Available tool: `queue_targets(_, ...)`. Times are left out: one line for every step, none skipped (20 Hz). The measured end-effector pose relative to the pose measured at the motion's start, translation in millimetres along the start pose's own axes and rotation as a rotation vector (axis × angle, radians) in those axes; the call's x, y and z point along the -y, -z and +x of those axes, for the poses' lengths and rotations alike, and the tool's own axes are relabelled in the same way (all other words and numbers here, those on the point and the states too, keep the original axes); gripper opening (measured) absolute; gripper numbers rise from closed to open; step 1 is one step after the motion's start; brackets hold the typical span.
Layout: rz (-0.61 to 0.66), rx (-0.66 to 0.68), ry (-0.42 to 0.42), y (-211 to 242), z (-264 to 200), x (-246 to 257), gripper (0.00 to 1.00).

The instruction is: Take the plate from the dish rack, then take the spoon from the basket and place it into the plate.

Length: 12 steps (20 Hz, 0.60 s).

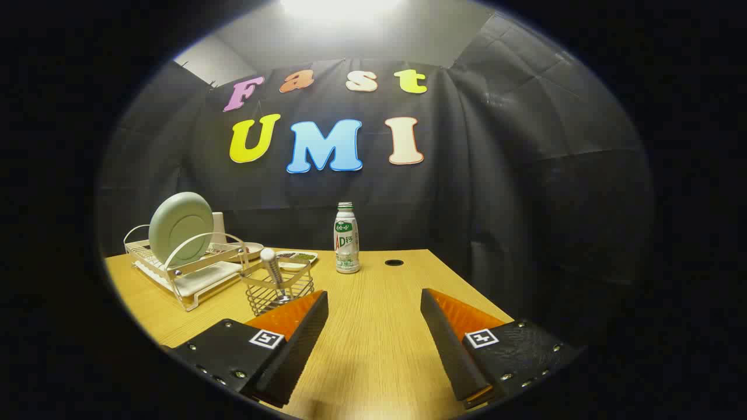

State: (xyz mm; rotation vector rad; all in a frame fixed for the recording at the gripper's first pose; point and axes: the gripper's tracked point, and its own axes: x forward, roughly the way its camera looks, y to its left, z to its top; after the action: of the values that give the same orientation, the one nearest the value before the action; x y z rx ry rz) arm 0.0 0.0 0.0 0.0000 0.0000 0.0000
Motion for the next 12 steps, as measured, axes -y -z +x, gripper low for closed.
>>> queue_targets(0.017,0.000,0.002,-2.8,7.1,1.5,0.97)
queue_targets(0.035,0.016,0.007,-6.2,20.4,5.4,0.98)
queue_targets(0.052,0.039,0.012,-12.8,32.0,8.3,0.97)
queue_targets(0.059,0.056,0.016,-21.5,39.8,11.3,0.98)
queue_targets(0.050,0.066,0.028,-30.7,46.5,15.6,0.97)
queue_targets(0.035,0.069,0.041,-38.9,51.4,21.2,0.97)
queue_targets(0.008,0.074,0.061,-53.1,49.6,28.6,0.97)
queue_targets(-0.018,0.080,0.083,-66.5,43.7,35.6,0.97)
queue_targets(-0.048,0.079,0.110,-80.6,35.1,43.6,0.97)
queue_targets(-0.074,0.066,0.141,-90.4,24.5,51.5,0.97)
queue_targets(-0.093,0.048,0.169,-100.0,11.3,57.3,0.97)
queue_targets(-0.103,0.038,0.182,-110.8,-4.1,58.5,0.97)
